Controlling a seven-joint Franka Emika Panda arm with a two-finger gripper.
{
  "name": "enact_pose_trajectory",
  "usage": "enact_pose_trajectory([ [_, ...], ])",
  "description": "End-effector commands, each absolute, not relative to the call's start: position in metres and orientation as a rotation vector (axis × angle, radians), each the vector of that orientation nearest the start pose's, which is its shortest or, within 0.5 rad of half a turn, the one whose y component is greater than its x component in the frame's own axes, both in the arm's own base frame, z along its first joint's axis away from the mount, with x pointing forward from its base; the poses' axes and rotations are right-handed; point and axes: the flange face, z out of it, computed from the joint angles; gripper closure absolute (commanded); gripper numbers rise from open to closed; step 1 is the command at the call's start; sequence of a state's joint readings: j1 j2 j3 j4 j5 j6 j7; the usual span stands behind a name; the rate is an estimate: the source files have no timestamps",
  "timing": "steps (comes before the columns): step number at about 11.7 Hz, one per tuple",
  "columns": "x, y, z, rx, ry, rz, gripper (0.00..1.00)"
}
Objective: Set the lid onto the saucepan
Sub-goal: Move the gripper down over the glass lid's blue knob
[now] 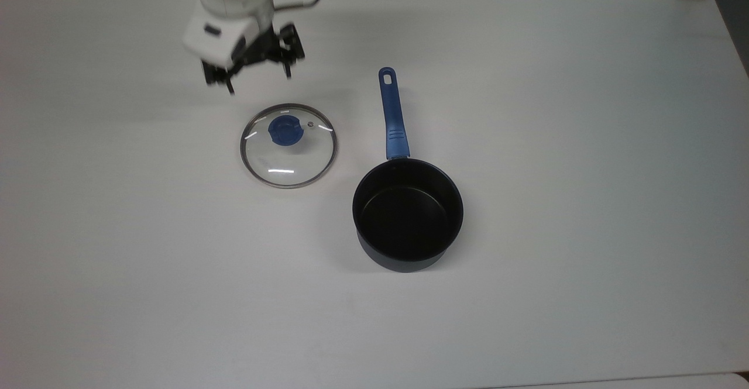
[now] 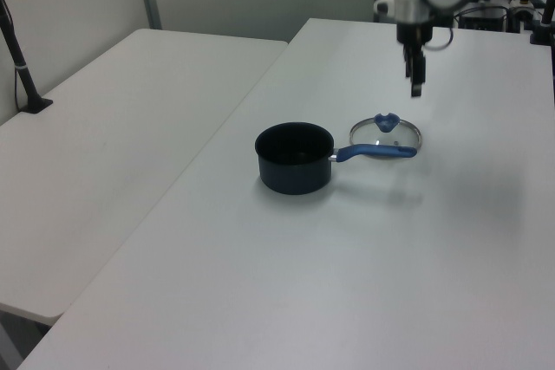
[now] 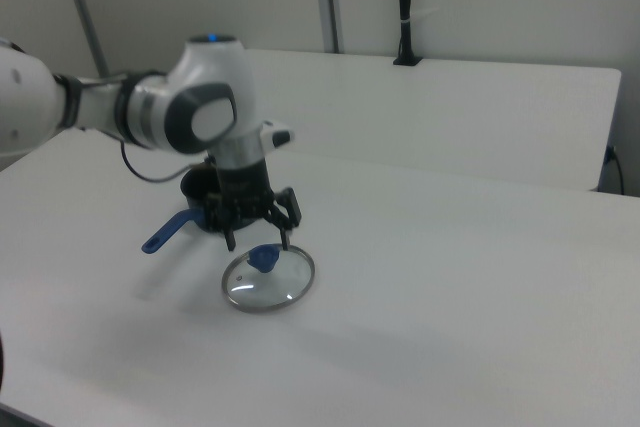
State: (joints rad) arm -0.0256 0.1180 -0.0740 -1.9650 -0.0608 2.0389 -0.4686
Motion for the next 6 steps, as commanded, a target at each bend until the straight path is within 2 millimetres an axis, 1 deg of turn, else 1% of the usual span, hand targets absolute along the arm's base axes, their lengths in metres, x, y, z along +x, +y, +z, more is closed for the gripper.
enact_pose_trajectory([
  [1, 0.587, -0.051, 0.361, -3.121, -0.719, 0.073, 0.00],
  [3, 0.596, -0.036, 0.346, -3.117, -0.734, 0.032, 0.00],
  [4, 0.599, -0.031, 0.342, -3.117, -0.740, 0.009, 0.00],
  [5, 0.602, -0.031, 0.340, -3.117, -0.733, 0.000, 0.01],
  [6, 0.603, -0.029, 0.338, -3.113, -0.739, 0.002, 0.06],
])
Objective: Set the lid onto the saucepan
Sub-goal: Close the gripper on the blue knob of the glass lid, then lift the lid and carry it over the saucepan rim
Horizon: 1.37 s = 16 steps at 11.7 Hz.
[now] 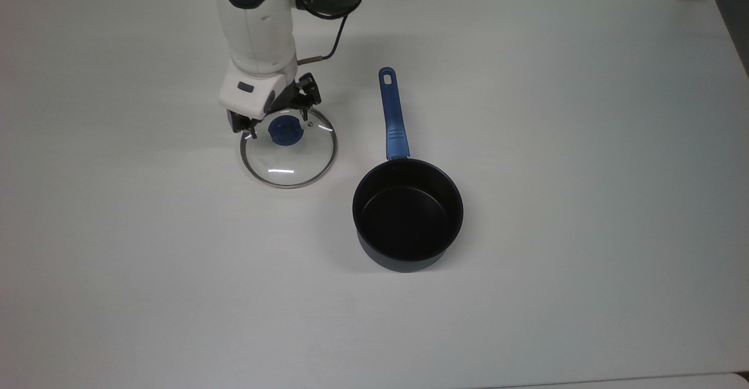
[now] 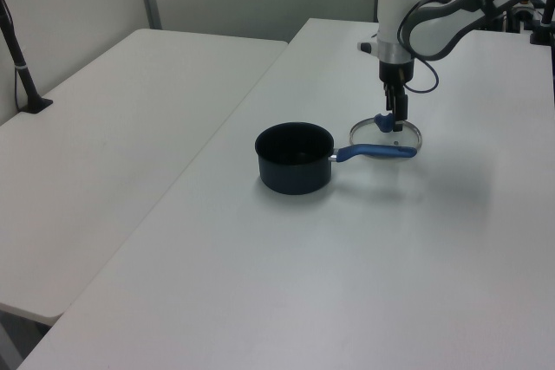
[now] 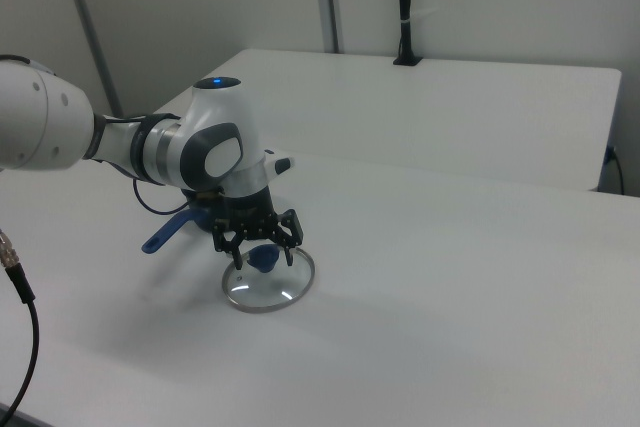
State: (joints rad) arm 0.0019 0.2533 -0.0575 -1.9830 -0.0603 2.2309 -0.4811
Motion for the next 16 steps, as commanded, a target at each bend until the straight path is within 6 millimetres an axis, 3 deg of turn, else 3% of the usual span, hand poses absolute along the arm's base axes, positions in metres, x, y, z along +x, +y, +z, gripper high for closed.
enact_pose_trajectory([
  [1, 0.605, -0.027, 0.340, -3.115, -0.744, -0.015, 0.14],
  [4, 0.609, -0.028, 0.347, -3.117, -0.755, -0.043, 0.45],
  [6, 0.613, -0.028, 0.355, -3.120, -0.726, -0.070, 0.60],
  [8, 0.630, -0.029, 0.394, -3.124, -0.607, -0.154, 0.60],
  [10, 0.649, -0.030, 0.450, -3.127, -0.508, -0.184, 0.60],
  [11, 0.656, -0.022, 0.466, -3.117, -0.455, -0.234, 0.60],
  [13, 0.672, 0.026, 0.484, -3.107, -0.418, -0.312, 0.60],
  [16, 0.689, 0.101, 0.473, -3.093, -0.392, -0.347, 0.60],
])
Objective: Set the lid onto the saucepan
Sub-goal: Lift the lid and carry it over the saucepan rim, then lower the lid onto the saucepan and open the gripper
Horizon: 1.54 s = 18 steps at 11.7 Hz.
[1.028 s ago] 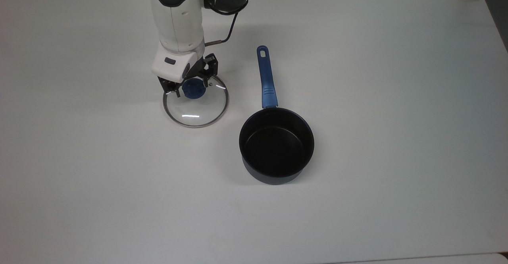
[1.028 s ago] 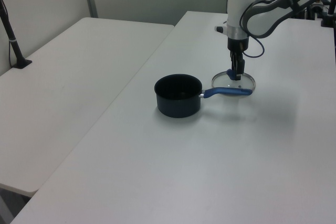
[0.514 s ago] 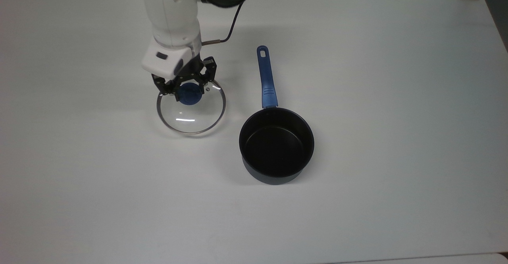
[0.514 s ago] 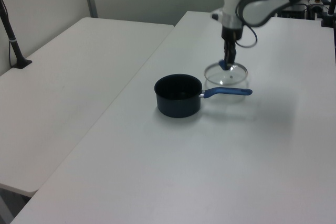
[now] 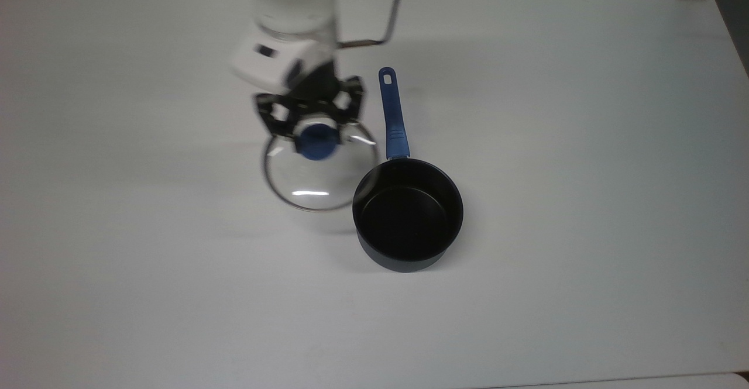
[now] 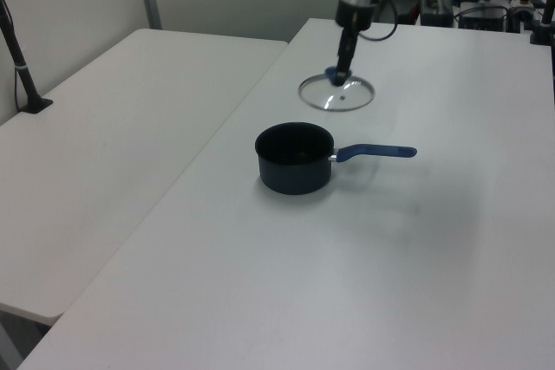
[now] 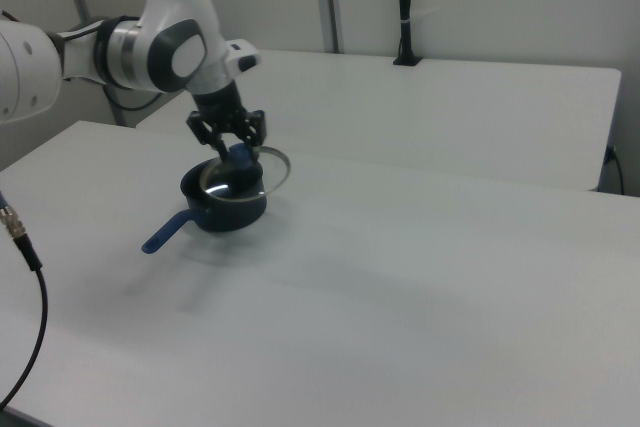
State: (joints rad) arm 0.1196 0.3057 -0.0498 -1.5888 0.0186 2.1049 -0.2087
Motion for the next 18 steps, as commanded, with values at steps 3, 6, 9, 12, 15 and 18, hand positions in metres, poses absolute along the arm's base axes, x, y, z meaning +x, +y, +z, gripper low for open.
enact_pose_trajectory([
  [3, 0.701, 0.146, 0.462, -3.065, -0.365, -0.465, 0.60],
  [6, 0.703, 0.168, 0.452, -3.050, -0.382, -0.524, 0.58],
  [9, 0.702, 0.168, 0.448, -3.097, -0.450, -0.522, 0.58],
  [12, 0.701, 0.166, 0.443, -3.124, -0.470, -0.511, 0.50],
  [15, 0.697, 0.174, 0.436, -3.123, -0.481, -0.484, 0.49],
  [18, 0.692, 0.173, 0.425, -3.140, -0.477, -0.406, 0.49],
])
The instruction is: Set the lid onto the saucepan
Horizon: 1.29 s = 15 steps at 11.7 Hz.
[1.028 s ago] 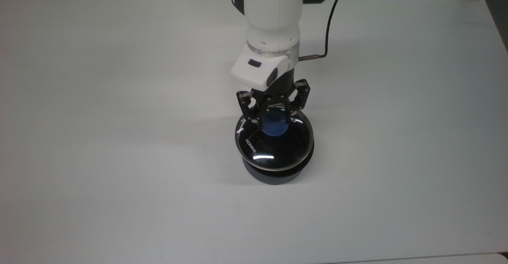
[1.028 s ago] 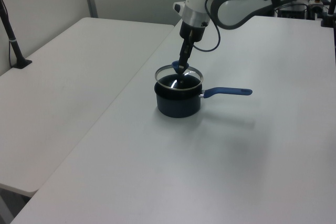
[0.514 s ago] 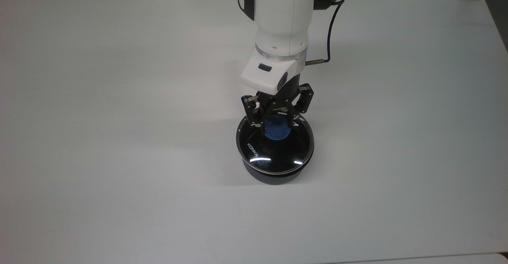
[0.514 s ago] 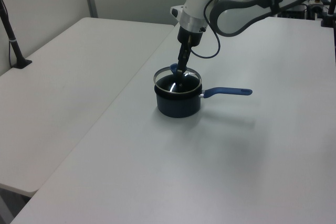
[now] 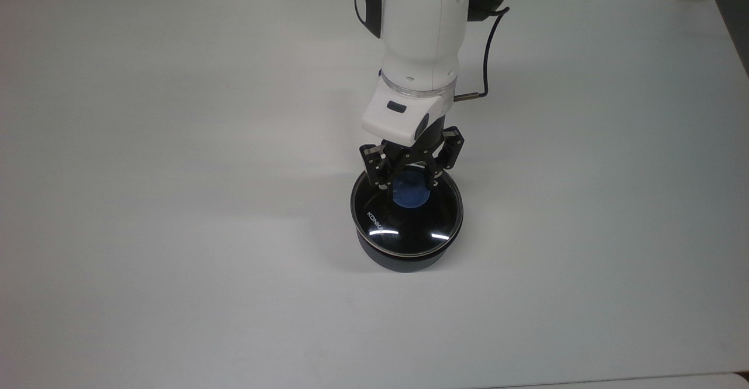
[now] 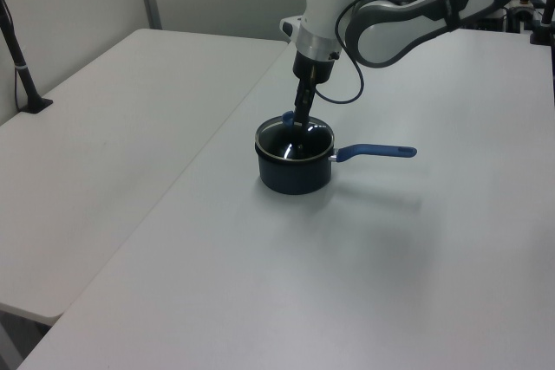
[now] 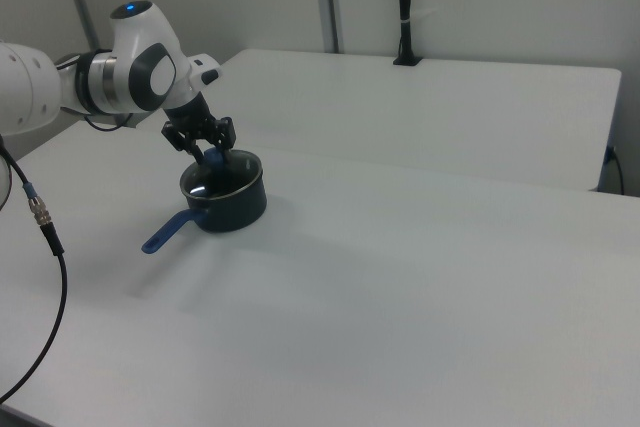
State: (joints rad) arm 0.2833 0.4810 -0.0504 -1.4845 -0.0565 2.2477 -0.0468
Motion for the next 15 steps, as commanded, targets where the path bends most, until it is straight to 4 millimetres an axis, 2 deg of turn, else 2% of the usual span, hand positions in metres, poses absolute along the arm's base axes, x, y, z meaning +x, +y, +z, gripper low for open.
enact_pose_trajectory([
  [1, 0.691, 0.172, 0.424, -3.144, -0.474, -0.389, 0.45],
  [2, 0.691, 0.171, 0.423, -3.142, -0.465, -0.386, 0.16],
  [3, 0.692, 0.167, 0.425, -3.142, -0.454, -0.390, 0.00],
  [5, 0.686, 0.157, 0.445, -3.156, -0.431, -0.357, 0.00],
  [7, 0.663, 0.139, 0.490, -3.182, -0.351, -0.249, 0.00],
  [8, 0.648, 0.130, 0.510, -3.198, -0.223, -0.179, 0.00],
  [9, 0.638, 0.112, 0.527, -3.209, -0.086, -0.132, 0.00],
  [11, 0.607, 0.098, 0.548, -3.217, -0.056, -0.060, 0.00],
  [13, 0.580, 0.072, 0.567, -3.210, -0.019, -0.077, 0.00],
  [15, 0.565, 0.046, 0.574, -3.212, -0.025, 0.014, 0.00],
])
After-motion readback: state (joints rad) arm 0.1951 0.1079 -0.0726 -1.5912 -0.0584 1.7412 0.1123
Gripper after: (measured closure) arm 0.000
